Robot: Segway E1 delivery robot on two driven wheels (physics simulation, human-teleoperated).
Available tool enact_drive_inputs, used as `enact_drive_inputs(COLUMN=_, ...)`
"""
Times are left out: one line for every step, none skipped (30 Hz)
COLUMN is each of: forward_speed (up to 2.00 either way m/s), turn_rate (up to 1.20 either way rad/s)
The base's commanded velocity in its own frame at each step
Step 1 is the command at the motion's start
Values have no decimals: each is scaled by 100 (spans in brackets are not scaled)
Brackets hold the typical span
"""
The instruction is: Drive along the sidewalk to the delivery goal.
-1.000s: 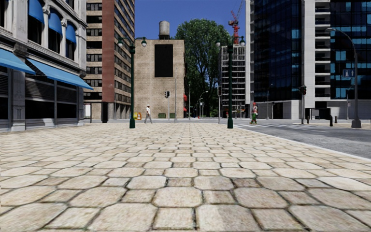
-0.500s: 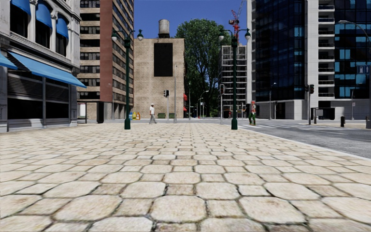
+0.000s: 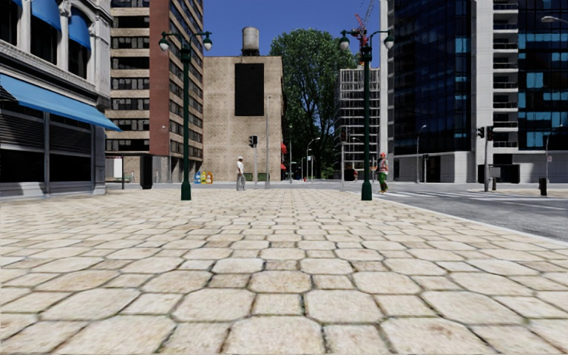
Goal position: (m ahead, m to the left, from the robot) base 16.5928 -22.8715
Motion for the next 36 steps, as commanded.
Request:
enact_drive_inputs(forward_speed=200, turn_rate=0)
enact_drive_inputs(forward_speed=200, turn_rate=0)
enact_drive_inputs(forward_speed=200, turn_rate=0)
enact_drive_inputs(forward_speed=200, turn_rate=0)
enact_drive_inputs(forward_speed=200, turn_rate=0)
enact_drive_inputs(forward_speed=200, turn_rate=0)
enact_drive_inputs(forward_speed=200, turn_rate=0)
enact_drive_inputs(forward_speed=200, turn_rate=0)
enact_drive_inputs(forward_speed=200, turn_rate=0)
enact_drive_inputs(forward_speed=200, turn_rate=0)
enact_drive_inputs(forward_speed=200, turn_rate=0)
enact_drive_inputs(forward_speed=200, turn_rate=0)
enact_drive_inputs(forward_speed=200, turn_rate=0)
enact_drive_inputs(forward_speed=200, turn_rate=0)
enact_drive_inputs(forward_speed=200, turn_rate=0)
enact_drive_inputs(forward_speed=200, turn_rate=0)
enact_drive_inputs(forward_speed=200, turn_rate=0)
enact_drive_inputs(forward_speed=200, turn_rate=0)
enact_drive_inputs(forward_speed=200, turn_rate=0)
enact_drive_inputs(forward_speed=200, turn_rate=0)
enact_drive_inputs(forward_speed=200, turn_rate=0)
enact_drive_inputs(forward_speed=200, turn_rate=0)
enact_drive_inputs(forward_speed=200, turn_rate=0)
enact_drive_inputs(forward_speed=200, turn_rate=0)
enact_drive_inputs(forward_speed=200, turn_rate=0)
enact_drive_inputs(forward_speed=200, turn_rate=0)
enact_drive_inputs(forward_speed=200, turn_rate=0)
enact_drive_inputs(forward_speed=200, turn_rate=0)
enact_drive_inputs(forward_speed=200, turn_rate=0)
enact_drive_inputs(forward_speed=200, turn_rate=0)
enact_drive_inputs(forward_speed=200, turn_rate=0)
enact_drive_inputs(forward_speed=200, turn_rate=0)
enact_drive_inputs(forward_speed=200, turn_rate=0)
enact_drive_inputs(forward_speed=200, turn_rate=0)
enact_drive_inputs(forward_speed=200, turn_rate=0)
enact_drive_inputs(forward_speed=200, turn_rate=0)
